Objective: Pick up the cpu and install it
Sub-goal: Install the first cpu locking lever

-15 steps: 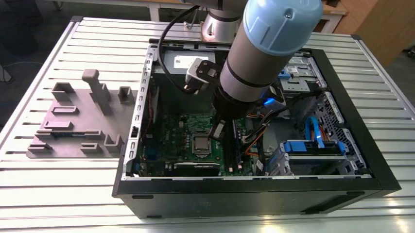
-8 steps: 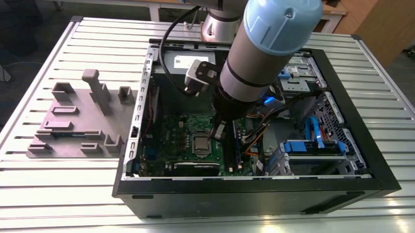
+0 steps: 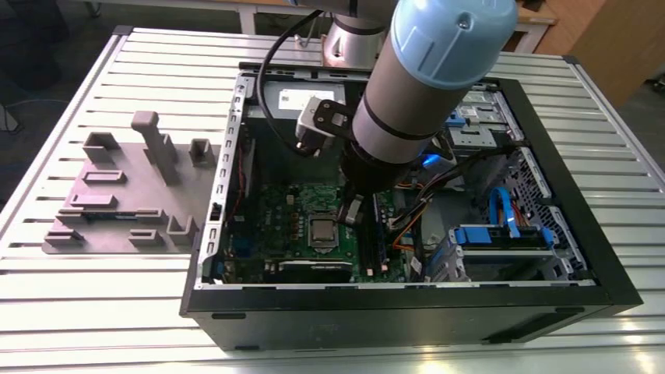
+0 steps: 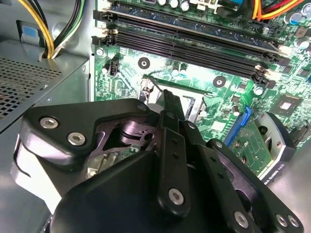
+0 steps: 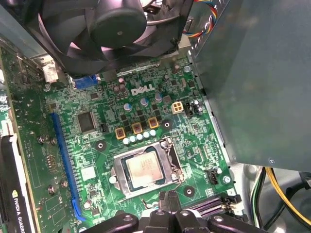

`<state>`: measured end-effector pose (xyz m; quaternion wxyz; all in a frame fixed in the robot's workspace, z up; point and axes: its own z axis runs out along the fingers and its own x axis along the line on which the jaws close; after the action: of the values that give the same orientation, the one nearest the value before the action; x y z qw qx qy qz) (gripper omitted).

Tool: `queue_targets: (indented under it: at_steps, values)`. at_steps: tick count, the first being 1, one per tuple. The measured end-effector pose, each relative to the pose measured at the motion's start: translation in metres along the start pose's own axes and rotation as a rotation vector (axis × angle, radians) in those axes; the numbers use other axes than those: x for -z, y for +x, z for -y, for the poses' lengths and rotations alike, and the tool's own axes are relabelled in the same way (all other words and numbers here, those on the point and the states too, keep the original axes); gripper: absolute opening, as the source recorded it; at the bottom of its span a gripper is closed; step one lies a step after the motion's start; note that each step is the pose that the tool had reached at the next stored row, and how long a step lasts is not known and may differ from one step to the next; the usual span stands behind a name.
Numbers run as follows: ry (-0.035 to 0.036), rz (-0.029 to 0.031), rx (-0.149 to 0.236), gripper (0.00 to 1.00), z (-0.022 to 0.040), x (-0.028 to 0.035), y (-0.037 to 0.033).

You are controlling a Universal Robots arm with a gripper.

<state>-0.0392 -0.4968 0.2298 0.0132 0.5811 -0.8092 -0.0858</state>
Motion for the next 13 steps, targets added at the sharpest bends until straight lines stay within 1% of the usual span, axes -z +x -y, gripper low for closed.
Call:
queue_targets:
  at_steps: [5,8,10,13]
  values:
    - [-0.0010,0.0025,0.001,0.11,0.0000,0.0000,0.0000]
    - [-0.0011,0.0027,0.002,0.11,-0.0001,0.0000,0.0000]
    - [-0.0016,0.0019,0.007,0.11,-0.0005,-0.0001,0.0002]
    - [-0.0047,-0.0039,0.046,0.11,-0.0005,-0.0004,0.0002]
